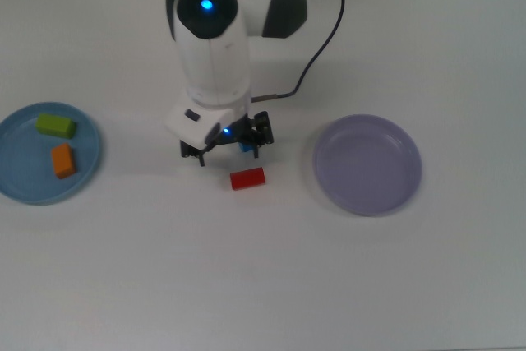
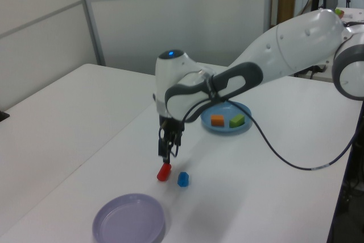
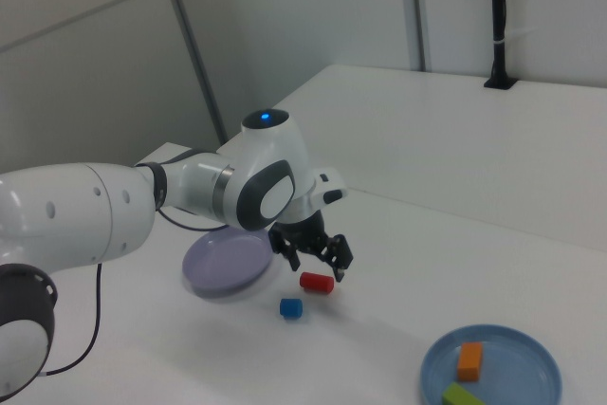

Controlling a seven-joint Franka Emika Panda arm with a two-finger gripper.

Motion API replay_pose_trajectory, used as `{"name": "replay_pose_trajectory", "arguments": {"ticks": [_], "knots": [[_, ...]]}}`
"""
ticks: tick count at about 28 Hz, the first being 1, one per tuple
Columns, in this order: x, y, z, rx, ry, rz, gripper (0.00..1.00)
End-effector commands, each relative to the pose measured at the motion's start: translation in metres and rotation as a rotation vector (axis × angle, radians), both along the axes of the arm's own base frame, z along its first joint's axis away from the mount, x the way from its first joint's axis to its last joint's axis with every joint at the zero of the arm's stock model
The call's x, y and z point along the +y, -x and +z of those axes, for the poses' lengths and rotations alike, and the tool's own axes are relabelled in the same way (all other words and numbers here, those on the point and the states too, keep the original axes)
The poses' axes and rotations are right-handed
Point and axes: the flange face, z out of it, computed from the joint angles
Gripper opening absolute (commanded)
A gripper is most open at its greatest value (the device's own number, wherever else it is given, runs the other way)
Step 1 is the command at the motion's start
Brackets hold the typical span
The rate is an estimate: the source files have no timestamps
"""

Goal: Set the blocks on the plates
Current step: 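Move the gripper to the red block and grasp it, then carry the red block onto the lavender plate and release it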

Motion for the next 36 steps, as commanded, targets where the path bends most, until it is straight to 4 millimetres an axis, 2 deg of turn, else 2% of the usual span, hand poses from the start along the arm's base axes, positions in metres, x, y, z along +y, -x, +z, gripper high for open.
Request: {"name": "replay_pose_trajectory", "arguments": {"ticks": [1, 4, 9, 13, 15, 18, 20, 21, 25, 28, 30, 35, 36], "knots": [[0.016, -0.002, -0.031, 0.019, 0.047, 0.058, 1.0], [0.026, -0.004, -0.038, 0.003, 0.05, 0.075, 1.0], [0.027, -0.005, -0.046, 0.006, 0.049, 0.075, 1.0], [0.029, -0.013, -0.039, -0.015, 0.041, 0.061, 1.0], [0.029, -0.015, -0.044, -0.011, 0.038, 0.039, 1.0], [0.029, -0.024, -0.041, -0.028, 0.031, -0.023, 0.88], [0.029, -0.025, -0.042, -0.028, 0.03, -0.036, 0.74], [0.029, -0.025, -0.042, -0.028, 0.03, -0.037, 0.7], [0.03, -0.025, -0.043, -0.028, 0.037, -0.029, 0.69], [0.03, -0.025, -0.042, -0.028, 0.038, -0.026, 0.63], [0.03, -0.025, -0.037, -0.035, 0.034, -0.029, 0.58], [0.03, -0.023, 0.011, -0.088, 0.014, -0.05, 0.58], [0.037, -0.021, 0.021, -0.091, 0.004, -0.047, 0.58]]}}
